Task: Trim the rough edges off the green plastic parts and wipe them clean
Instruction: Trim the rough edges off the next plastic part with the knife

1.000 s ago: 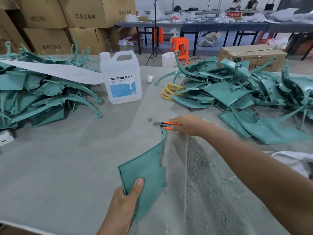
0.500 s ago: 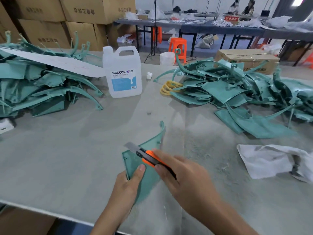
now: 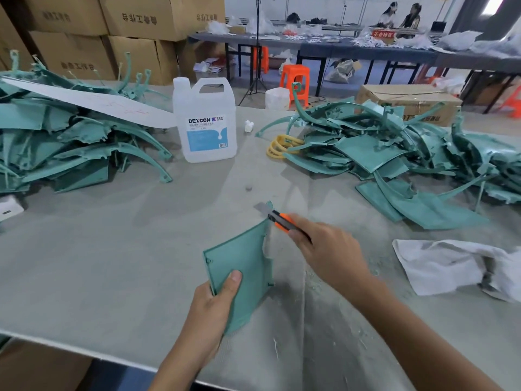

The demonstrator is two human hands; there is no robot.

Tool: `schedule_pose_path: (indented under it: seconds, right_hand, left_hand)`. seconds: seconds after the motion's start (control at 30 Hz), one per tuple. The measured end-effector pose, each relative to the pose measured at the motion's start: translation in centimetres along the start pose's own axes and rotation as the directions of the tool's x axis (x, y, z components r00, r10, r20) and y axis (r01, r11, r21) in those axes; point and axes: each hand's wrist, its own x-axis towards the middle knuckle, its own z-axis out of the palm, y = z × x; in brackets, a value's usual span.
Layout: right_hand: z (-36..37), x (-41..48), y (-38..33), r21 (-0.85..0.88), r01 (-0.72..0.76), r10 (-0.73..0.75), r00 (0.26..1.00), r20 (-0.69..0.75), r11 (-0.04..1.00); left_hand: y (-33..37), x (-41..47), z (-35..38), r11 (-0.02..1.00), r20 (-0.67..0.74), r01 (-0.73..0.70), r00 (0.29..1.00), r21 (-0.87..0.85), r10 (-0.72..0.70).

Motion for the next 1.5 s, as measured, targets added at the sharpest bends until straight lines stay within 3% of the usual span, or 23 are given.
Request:
schedule_pose_path:
  seconds: [0.1,0.3,0.53,0.77,0.93,1.03,1.1,1.17,1.23,1.3,1.37,1.5]
  right_hand:
    - [0.4,3.0,2.1,0.012,-0.011,0.01,0.998,0.068,1.0]
    - [2.4,8.8,3.7,-0.13,0.005,0.013,0.99,0.137,0.991]
    - [3.7,11.4,3.3,-0.22,-0.014,0.044,0.991,0.129,0.975]
    - [1.6,4.7,6.1,-0.158,-0.109,0.117,0.992,0.047,0.981]
    - [-0.6,-2.5,10.0,-0.266,-0.21,0.244,0.965,0.099,0.941]
    - [-2.3,-5.3,12.3,-0.307,-0.276,0.264,0.961,-0.081,0.911]
    - [-4.1,-6.5,14.7,-0.221,-0.447,0.369,0.873,-0.32,0.867]
    - [-6.2,-7.5,18.0,-0.141,-0.641,0.549,0.734,-0.399,0.755]
    - [-7.5,-8.1,20.9,-0.062,-0.791,0.749,0.599,-0.284,0.609]
    - [-7.4,-8.1,22.1,0.011,-0.839,0.834,0.54,-0.11,0.545]
    - [-5.9,-7.6,21.8,-0.016,-0.815,0.812,0.579,-0.068,0.58]
    - [-3.5,-6.2,20.2,-0.088,-0.728,0.706,0.683,-0.19,0.68]
  left_hand:
    - [-0.3,0.1,-0.1,1.0,-0.008,0.026,1.0,-0.013,-0.026]
    - [-0.2,0.3,0.2,0.999,-0.011,0.029,1.0,-0.021,-0.029]
    - [0.1,0.2,0.4,0.998,-0.049,0.052,0.997,-0.03,-0.053]
    - [0.3,0.1,0.1,1.0,-0.065,0.029,0.997,0.011,-0.028]
    - [-0.3,0.6,-0.1,1.0,-0.047,-0.001,0.999,0.008,0.001]
    - [-0.6,0.7,-0.1,1.0,-0.051,-0.009,0.999,-0.009,0.009]
    - [-0.7,0.7,-0.1,1.0,-0.047,-0.003,0.999,0.001,0.003]
    - [-0.7,0.5,0.1,1.0,-0.064,0.017,0.998,0.005,-0.017]
    - [-0.5,0.4,0.5,0.999,-0.074,0.038,0.997,0.001,-0.038]
    - [-0.2,0.3,0.6,0.999,-0.086,0.05,0.995,-0.002,-0.05]
    - [0.1,0.2,0.6,0.998,-0.096,0.057,0.994,-0.003,-0.057]
    - [0.3,-0.1,0.4,0.997,-0.112,0.072,0.991,0.021,-0.069]
